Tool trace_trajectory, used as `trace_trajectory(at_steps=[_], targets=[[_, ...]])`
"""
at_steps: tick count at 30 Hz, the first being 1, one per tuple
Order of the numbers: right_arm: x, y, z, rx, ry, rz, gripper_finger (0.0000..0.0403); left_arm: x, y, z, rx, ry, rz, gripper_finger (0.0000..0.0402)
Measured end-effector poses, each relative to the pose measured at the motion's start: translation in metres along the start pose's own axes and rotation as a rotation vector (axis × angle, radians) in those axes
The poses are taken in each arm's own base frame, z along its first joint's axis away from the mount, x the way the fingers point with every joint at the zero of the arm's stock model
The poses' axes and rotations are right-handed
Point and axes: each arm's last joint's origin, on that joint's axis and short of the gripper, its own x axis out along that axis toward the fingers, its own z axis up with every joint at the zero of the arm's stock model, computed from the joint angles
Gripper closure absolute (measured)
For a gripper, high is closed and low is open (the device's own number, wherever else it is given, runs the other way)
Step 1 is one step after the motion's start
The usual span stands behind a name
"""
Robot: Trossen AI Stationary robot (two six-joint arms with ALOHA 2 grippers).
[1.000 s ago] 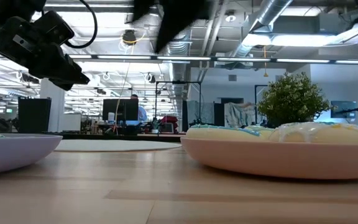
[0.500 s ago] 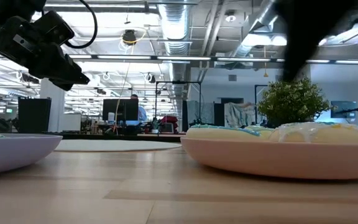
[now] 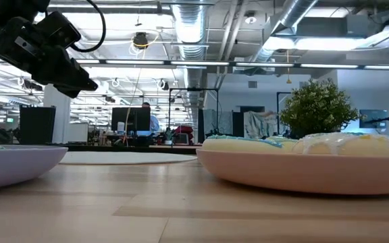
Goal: Pick & Place donuts
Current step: Put the large blue donut on the pink plate
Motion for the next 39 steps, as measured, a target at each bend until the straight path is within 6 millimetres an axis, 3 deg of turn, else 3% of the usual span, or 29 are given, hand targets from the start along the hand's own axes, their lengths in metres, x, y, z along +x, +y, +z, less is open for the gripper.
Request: trace_trajectory(at_steps=[4, 8, 19, 29, 39], targets=[[-0.016, -0.022, -0.018, 0.083, 0.034, 0.035, 0.0152, 0.0, 0.0, 0.0, 0.003, 0.0, 0.0, 0.0401], [-0.019, -0.03, -0.031, 0.166, 0.179, -0.048, 0.0152, 0.0, 0.0, 0.0, 0.004, 0.0, 0.0, 0.0401], [-0.005, -0.015, -0.05, 0.171, 0.344, -0.056, 0.0154, 0.0, 0.0, 0.0, 0.008, -0.001, 0.008, 0.0401], [0.019, -0.01, -0.05, 0.118, 0.472, -0.163, 0.0194, 0.0, 0.0, 0.0, 0.007, -0.001, 0.009, 0.0402], [0.029, -0.009, -0.048, 0.109, 0.431, -0.179, 0.0183, 0.0, 0.0, 0.0, 0.007, -0.001, 0.008, 0.0401]])
